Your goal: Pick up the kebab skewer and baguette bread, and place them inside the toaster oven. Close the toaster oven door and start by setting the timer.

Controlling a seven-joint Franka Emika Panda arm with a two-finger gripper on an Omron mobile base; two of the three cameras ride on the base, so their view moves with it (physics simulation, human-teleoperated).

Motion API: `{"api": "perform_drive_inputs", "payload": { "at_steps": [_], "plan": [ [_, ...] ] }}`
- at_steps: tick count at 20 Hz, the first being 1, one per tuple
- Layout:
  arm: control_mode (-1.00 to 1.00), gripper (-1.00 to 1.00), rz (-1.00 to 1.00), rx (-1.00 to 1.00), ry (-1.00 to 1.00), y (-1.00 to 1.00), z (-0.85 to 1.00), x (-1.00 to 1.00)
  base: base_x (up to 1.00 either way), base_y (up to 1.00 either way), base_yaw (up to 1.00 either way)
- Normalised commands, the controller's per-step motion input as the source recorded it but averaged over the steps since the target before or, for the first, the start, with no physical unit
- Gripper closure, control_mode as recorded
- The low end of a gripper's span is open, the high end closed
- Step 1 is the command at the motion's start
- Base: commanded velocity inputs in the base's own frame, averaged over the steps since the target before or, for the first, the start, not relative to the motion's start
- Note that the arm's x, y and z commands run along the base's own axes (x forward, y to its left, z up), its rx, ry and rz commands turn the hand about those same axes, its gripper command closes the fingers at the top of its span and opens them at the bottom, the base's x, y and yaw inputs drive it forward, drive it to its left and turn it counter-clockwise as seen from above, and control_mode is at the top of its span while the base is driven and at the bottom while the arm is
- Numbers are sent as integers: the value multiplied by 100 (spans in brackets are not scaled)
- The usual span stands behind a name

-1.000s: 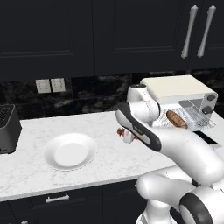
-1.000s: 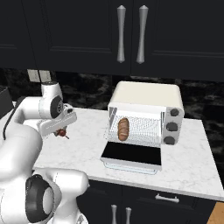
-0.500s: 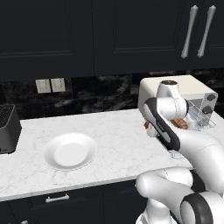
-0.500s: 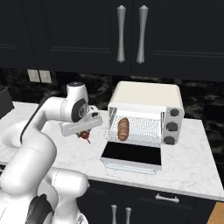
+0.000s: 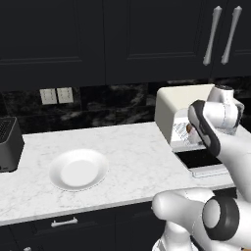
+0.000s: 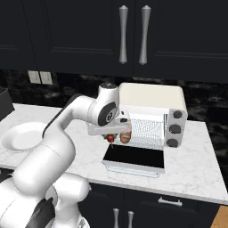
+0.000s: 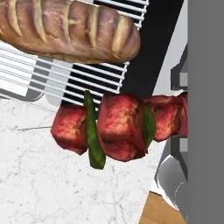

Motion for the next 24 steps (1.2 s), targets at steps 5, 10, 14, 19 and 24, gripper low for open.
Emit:
{"api": "perform_drive_inputs", "payload": {
  "at_steps": [5,10,14,19,24],
  "plan": [
    [-100,100,-15,0,0,-92,17,16,0,0,0],
    [-100,100,-4,4,0,-28,0,20,0,0,0],
    [-100,100,0,10,0,-6,-6,18,0,0,0],
    [-100,100,0,6,0,-21,-14,20,0,0,0],
    [-100,100,0,0,-1,-28,-9,20,0,0,0]
  ]
}}
